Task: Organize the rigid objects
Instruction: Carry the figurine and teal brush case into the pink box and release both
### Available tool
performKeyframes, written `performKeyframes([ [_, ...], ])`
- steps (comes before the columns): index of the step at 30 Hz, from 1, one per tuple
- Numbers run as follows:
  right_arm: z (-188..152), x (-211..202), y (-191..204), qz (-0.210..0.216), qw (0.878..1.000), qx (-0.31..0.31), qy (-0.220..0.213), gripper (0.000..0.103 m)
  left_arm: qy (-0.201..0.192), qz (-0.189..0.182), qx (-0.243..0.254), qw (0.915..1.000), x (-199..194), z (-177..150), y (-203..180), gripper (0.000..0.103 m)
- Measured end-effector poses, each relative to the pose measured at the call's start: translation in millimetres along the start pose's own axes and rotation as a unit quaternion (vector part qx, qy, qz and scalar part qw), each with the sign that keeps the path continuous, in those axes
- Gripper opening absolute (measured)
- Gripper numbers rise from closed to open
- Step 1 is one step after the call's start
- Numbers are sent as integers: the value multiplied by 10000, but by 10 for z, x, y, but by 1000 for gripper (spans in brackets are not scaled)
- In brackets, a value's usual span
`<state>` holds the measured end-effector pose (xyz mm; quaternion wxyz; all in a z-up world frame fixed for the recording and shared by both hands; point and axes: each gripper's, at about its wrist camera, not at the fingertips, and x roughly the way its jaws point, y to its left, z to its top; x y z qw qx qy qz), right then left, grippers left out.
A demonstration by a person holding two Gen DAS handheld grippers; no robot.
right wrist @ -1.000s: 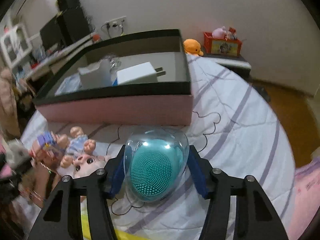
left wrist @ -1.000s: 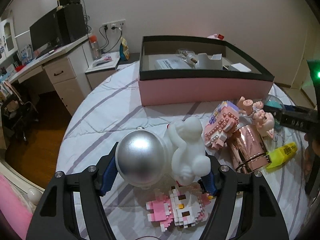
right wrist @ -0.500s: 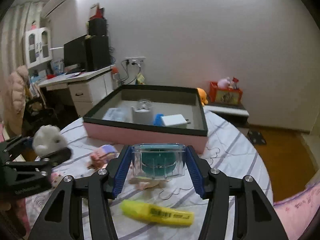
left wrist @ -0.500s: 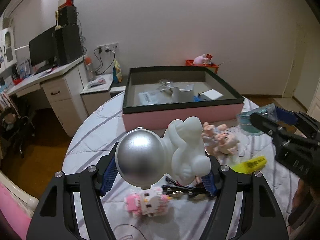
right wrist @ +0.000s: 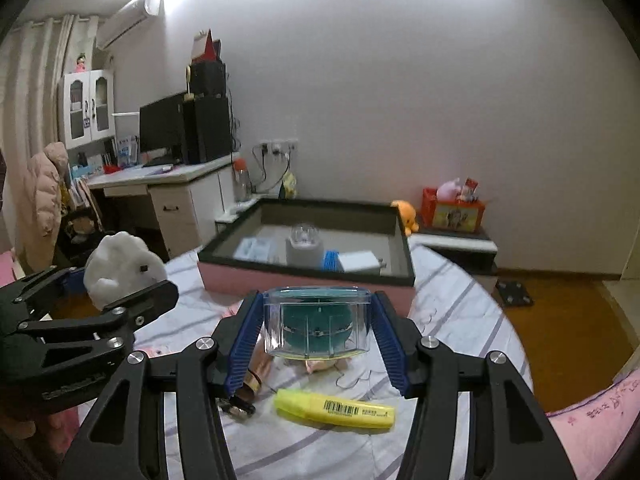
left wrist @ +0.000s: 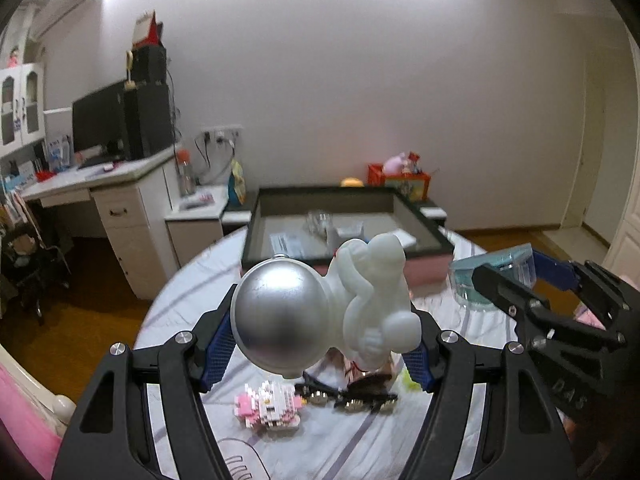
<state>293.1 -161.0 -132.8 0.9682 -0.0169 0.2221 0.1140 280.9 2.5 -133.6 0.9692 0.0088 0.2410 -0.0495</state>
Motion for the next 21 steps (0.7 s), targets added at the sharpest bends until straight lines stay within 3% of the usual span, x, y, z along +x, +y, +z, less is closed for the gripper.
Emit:
performKeyframes([
  [17, 437, -464, 81, -249, 9953, -133, -929, 56, -1206, 282, 292, 9919, -465, 343, -137, 71],
  [21, 525, -475, 61, -276, 9940, -113, -1056, 56, -1338, 318, 387, 9897, -466, 446, -144, 71],
])
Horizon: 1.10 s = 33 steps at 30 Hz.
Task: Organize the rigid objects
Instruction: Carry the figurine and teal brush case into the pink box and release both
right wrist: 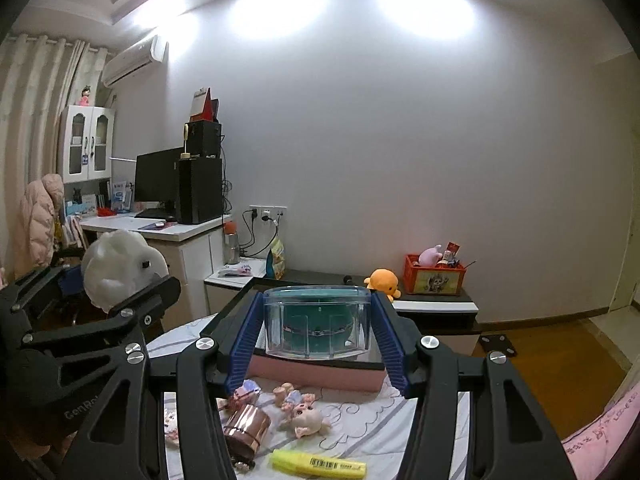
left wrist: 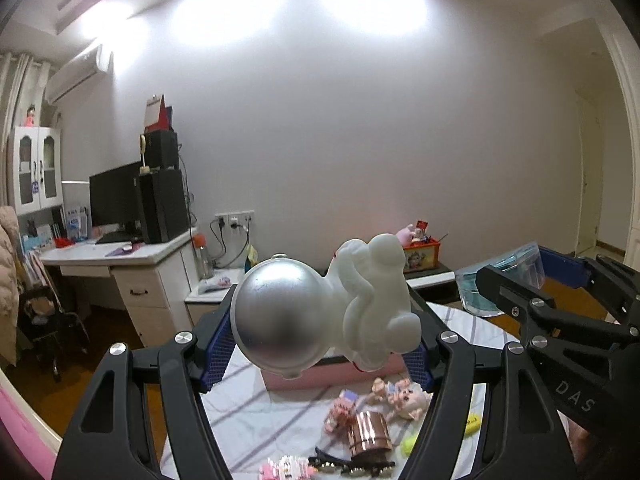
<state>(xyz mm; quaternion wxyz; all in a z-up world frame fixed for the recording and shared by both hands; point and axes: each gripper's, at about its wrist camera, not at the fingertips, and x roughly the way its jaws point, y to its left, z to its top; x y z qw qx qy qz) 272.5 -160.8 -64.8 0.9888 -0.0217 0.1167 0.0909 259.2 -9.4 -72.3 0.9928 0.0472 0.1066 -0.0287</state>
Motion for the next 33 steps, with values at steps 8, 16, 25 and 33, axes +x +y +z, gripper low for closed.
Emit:
performKeyframes([
  [8, 118, 131, -27, -86, 9998, -57, -148, 56, -162, 46, 101, 9998, 201, 136, 8, 71],
  [16, 114, 634, -132, -66, 9999, -63, 106, 56, 178, 76, 369, 9991, 838, 105, -79, 71],
  [25, -121, 1696, -322, -91, 9951, -159, 975, 56, 1131, -82, 381, 9928, 2074, -179, -159, 71],
  [33, -518, 2372, -382, 39, 9834, -128, 1810, 56, 1933, -20, 388, 9804, 2756, -537, -106, 71],
])
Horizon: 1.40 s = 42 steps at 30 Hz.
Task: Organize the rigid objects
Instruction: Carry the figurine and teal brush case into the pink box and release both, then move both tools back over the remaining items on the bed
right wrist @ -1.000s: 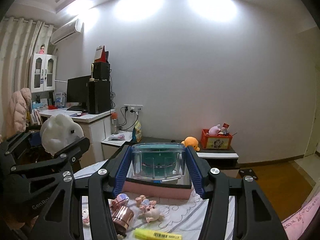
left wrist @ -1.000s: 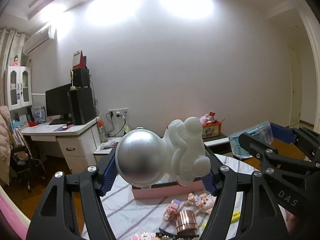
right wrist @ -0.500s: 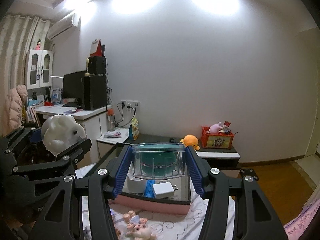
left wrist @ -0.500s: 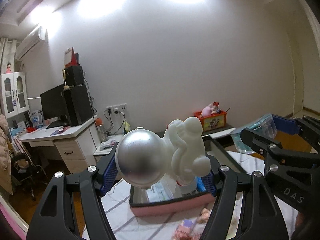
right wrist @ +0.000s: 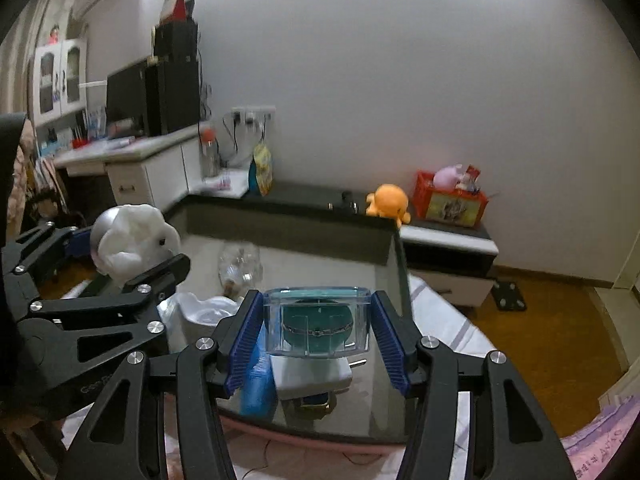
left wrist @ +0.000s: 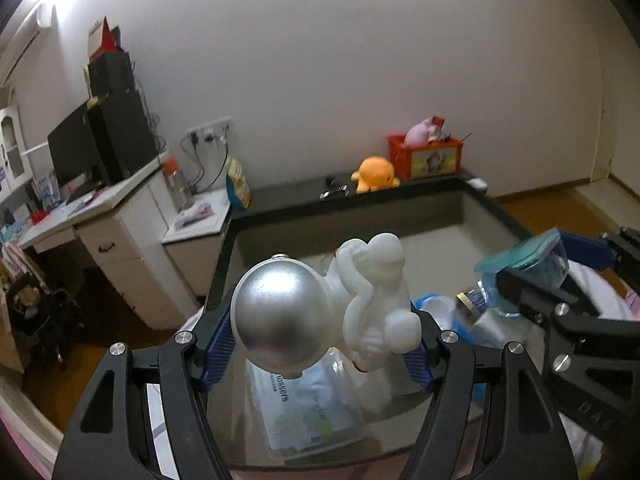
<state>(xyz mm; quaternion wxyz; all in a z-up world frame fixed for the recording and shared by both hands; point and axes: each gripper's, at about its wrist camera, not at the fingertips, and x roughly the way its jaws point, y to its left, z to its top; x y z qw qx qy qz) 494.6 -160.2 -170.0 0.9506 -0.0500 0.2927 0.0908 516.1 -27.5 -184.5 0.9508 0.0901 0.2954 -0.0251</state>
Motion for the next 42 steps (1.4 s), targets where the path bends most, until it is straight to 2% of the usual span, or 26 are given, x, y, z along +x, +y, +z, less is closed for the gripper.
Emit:
performKeyframes([
  [3, 11, 133, 8, 26, 10000, -33, 87, 57, 161, -10, -27, 9999, 115, -46, 35, 72],
  [7, 6, 280, 48, 87, 9997, -90, 190, 57, 122, 112, -50, 9999, 150, -45, 66, 74],
  [9, 5, 319, 55, 48, 9997, -160, 162, 57, 106, 200, -43, 9997, 169, -37, 72, 82],
  [11, 7, 309, 37, -7, 9998, -134, 114, 65, 104, 241, -83, 9996, 163, -39, 107, 84],
  [13, 22, 237, 11, -132, 9999, -63, 9, 85, 46, 244, -131, 9996, 82, -22, 131, 90],
  [15, 64, 152, -39, -142, 9999, 48, -55, 85, -93, 257, -163, 9995, -77, -9, 158, 98],
  [20, 126, -261, -99, -25, 9990, 264, -348, 86, -656, 302, -251, 9971, -656, 39, 243, 103],
  [21, 125, -363, -101, -9, 9987, 307, -416, 91, -744, 276, -296, 9964, -780, 35, 267, 103],
  [22, 121, -483, -99, 8, 9982, 351, -481, 102, -842, 255, -349, 9955, -916, 22, 293, 103],
  [27, 40, -1172, -14, 222, 9939, 448, -985, 103, -1302, 204, -477, 9901, -1594, -120, 355, 103],
  [33, -195, -1934, 170, 148, 9881, 304, -1502, 103, -1644, -37, -573, 9847, -2284, -452, 305, 103],
  [37, -418, -2283, 324, -155, 9846, 83, -1742, 103, -1769, 43, -623, 9822, -2633, -690, 273, 103],
  [42, -638, -2559, 405, -131, 9820, 77, -1885, 103, -1943, 284, -671, 9782, -2967, -914, 227, 103],
])
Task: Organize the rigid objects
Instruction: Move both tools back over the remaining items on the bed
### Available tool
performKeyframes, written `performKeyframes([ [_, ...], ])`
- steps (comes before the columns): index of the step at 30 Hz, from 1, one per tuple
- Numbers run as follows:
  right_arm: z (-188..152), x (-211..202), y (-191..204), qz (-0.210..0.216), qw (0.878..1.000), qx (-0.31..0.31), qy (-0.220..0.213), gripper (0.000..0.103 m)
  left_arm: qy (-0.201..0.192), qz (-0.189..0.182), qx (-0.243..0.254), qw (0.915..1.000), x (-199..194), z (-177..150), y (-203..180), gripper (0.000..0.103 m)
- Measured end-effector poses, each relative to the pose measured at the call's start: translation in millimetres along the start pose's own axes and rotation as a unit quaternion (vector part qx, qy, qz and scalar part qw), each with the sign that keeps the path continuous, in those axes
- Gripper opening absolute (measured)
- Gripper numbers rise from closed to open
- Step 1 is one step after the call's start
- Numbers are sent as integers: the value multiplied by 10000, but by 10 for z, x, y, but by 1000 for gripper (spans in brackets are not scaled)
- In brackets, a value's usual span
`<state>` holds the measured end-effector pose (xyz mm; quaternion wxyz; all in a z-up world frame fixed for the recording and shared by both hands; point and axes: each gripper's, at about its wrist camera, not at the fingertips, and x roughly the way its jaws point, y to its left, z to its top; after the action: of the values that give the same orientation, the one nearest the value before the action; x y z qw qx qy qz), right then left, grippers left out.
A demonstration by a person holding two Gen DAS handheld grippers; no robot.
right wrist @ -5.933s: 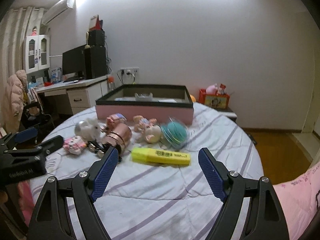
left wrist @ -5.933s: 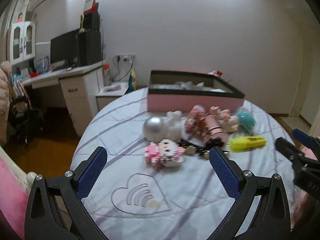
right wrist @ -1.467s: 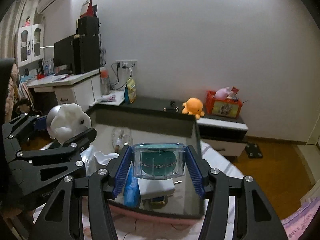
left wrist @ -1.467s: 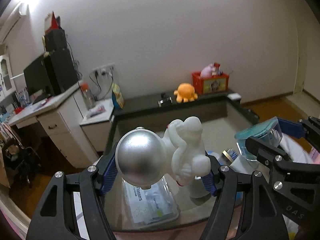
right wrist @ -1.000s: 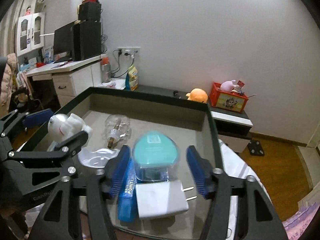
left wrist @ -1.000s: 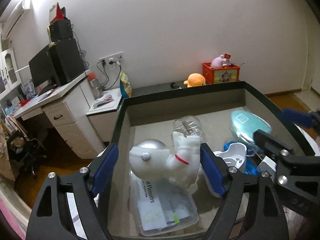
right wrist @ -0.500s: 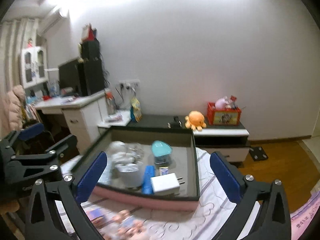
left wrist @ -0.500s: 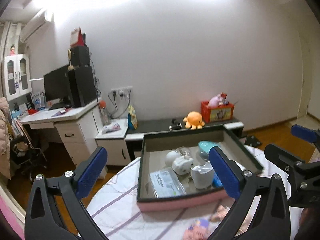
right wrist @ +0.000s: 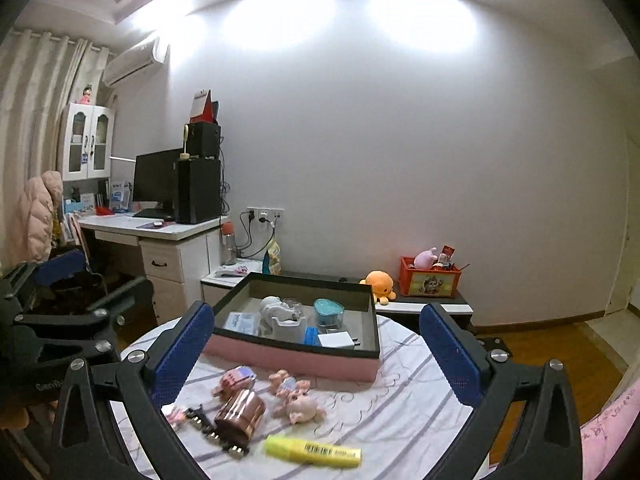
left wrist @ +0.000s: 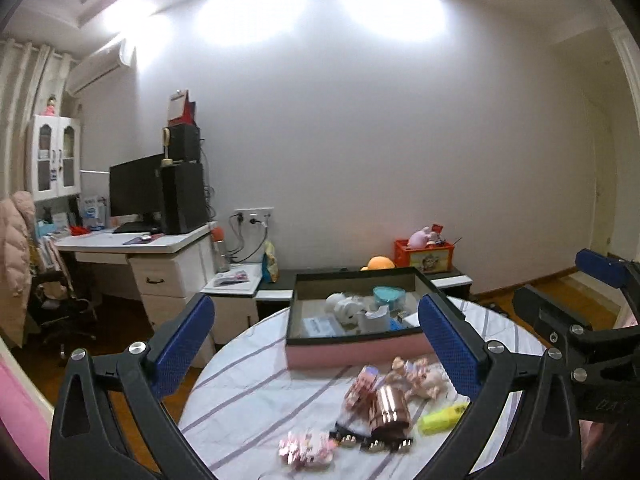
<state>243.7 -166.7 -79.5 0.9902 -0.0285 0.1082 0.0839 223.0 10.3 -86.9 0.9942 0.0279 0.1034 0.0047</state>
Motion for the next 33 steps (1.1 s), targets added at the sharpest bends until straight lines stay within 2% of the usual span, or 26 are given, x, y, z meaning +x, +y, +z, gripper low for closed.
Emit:
performKeyframes([
  [6, -121, -249, 14, -71, 9999, 72, -33, 103, 52, -77, -8, 10000, -188, -130, -6, 103],
  [14, -294, -346, 0, -161, 9998, 36, 97, 103, 127, -96, 68, 9999, -237, -310, -69, 103],
  [18, -364, -338, -5, -152, 9997, 39, 205, 103, 303, -142, 114, 9994, -199, -414, -82, 103],
  [22, -498, -259, -6, -48, 9990, 65, 435, 103, 661, -241, 199, 9973, -86, -599, -91, 103],
  [25, -628, -164, -13, 25, 9975, 116, 697, 103, 1181, -512, 18, 9917, 70, -754, -63, 103],
  [27, -713, -100, -19, 36, 9963, 147, 851, 103, 1390, -614, -132, 9883, 146, -849, -49, 103],
  [33, -967, 148, -63, 67, 9902, 246, 1376, 103, 1778, -634, -244, 9817, 332, -1057, -15, 103],
])
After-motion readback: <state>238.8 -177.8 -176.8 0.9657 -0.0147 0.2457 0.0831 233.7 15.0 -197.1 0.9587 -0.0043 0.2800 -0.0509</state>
